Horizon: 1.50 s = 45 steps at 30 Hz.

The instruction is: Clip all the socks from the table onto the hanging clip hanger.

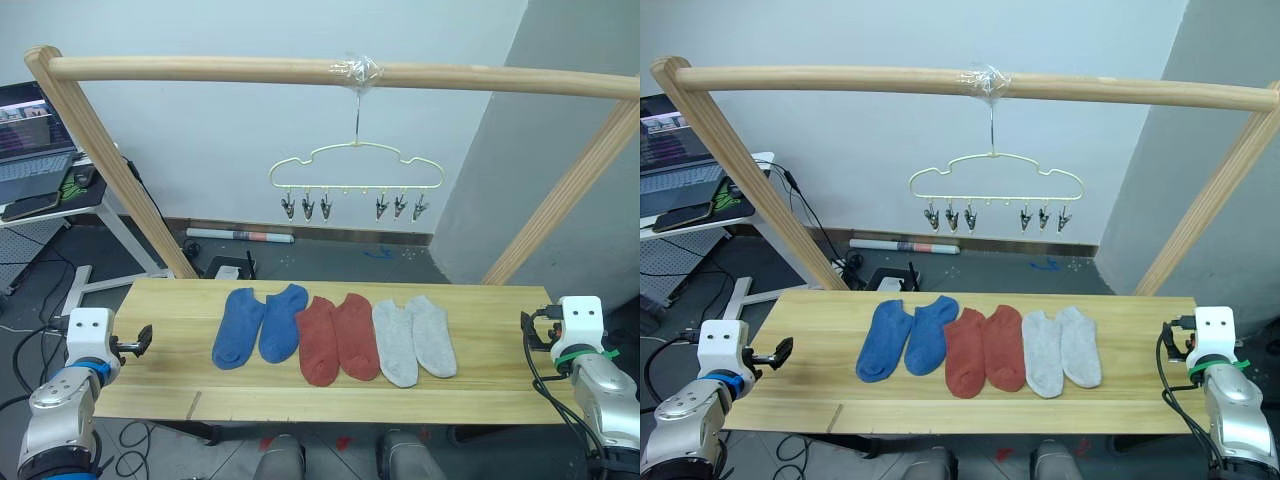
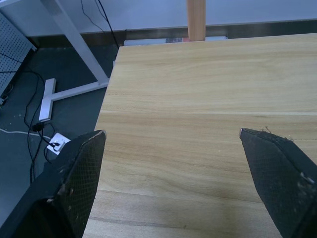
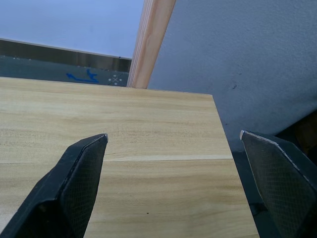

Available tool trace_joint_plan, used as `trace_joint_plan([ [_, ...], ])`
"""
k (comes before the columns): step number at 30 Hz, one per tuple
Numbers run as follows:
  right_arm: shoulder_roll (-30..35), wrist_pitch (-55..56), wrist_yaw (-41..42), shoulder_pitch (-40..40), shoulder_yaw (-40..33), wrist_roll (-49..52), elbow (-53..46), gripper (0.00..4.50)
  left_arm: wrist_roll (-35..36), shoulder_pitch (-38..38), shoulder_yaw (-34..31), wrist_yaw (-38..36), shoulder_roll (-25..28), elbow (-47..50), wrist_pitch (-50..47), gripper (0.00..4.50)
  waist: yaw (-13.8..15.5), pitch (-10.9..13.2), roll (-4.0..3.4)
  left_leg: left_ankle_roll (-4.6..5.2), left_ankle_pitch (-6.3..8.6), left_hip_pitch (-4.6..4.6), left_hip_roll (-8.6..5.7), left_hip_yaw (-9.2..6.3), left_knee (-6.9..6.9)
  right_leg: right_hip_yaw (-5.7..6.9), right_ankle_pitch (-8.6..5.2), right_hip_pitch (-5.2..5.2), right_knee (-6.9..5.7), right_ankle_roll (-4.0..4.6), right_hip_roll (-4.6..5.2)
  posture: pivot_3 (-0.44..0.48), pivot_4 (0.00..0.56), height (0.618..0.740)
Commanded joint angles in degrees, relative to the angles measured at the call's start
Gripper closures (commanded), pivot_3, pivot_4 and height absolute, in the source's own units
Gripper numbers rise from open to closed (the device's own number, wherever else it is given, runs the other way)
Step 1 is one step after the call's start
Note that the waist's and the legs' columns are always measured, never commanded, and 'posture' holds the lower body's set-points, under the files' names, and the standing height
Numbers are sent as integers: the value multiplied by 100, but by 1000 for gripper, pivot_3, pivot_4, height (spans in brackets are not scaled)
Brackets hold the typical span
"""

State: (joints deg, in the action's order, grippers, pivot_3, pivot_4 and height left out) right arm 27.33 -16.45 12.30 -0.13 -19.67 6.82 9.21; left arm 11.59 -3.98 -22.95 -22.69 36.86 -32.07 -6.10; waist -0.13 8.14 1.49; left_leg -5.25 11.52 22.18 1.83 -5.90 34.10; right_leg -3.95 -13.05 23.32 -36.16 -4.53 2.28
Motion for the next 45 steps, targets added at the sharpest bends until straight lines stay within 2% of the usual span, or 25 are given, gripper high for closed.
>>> trace_joint_plan([
  [1, 127, 110, -45, -43, -183, 12, -147, 0, 30, -29, -161, 49, 156, 113, 54, 21, 0, 0, 0, 0, 0, -1, 0, 0, 0, 0, 0, -1, 0, 0, 0, 107, 95, 740],
  [9, 142, 117, -40, -93, -125, -17, -132, 0, 38, -26, -191, 128, 180, 215, 73, 21, 0, 0, 0, 0, 0, -10, 0, 1, 0, -1, 0, -7, -1, 0, 0, 118, 102, 740],
  [21, 145, 197, 62, -482, 54, -106, 96, 0, 252, -10, -363, 89, 159, 1116, -241, 21, 7, 1, 0, 1, -1, -12, 0, 0, 0, -2, 0, -9, -4, 0, 0, 144, 117, 740],
  [25, 157, 352, 327, -678, 261, -84, -45, 0, 974, 150, -617, 30, -104, 2568, -715, 21, 7, 8, 6, 1, -1, -10, 0, 0, 0, -3, 0, -9, -3, 1, 0, 136, 123, 740],
  [27, 164, 312, 641, -852, 416, 54, -225, 0, 1224, 320, -488, 107, -293, 3451, -1153, 21, 5, 9, 3, 1, -1, -11, 0, 2, 1, -6, 0, -10, -3, 0, 1, 136, 123, 740],
  [32, 152, 60, 1098, -1196, 723, 218, -495, 0, 1386, 334, -141, 166, -566, 4413, -1655, 21, 1, 15, -6, 2, -1, -17, 1, 0, 1, -9, -1, -11, -10, 0, -5, 129, 127, 740],
  [35, 151, -82, 1707, -1586, 1185, 399, -853, 0, 1527, -126, 311, 363, -1011, 4789, -1894, 586, 2, 22, -5, 3, -2, -15, 1, 1, 9, -11, 0, -12, -10, 0, -6, 124, 128, 740],
  [37, 138, -140, 1833, -1800, 1371, 375, -914, 0, 1381, -330, 621, 451, -1193, 4843, -1996, 1313, 2, 22, -5, 3, -2, -8, 1, -2, 31, -10, 5, -13, -15, -9, -8, 114, 128, 740],
  [39, 72, -210, 1880, -1980, 1495, 416, -967, 0, 1262, -516, 896, 588, -1357, 4844, -2116, 1808, 1, 22, -5, 3, -2, -8, 1, -3, 37, -10, 6, -16, -17, -11, -9, 114, 128, 740],
  [45, -133, -327, 2012, -2274, 1925, 430, -1334, 0, 1142, -960, 1287, 713, -1759, 4648, -2068, 1808, 2, 24, -4, 3, -1, 1, 1, -8, 34, -9, 3, -12, -16, -6, -12, 104, 129, 740],
])
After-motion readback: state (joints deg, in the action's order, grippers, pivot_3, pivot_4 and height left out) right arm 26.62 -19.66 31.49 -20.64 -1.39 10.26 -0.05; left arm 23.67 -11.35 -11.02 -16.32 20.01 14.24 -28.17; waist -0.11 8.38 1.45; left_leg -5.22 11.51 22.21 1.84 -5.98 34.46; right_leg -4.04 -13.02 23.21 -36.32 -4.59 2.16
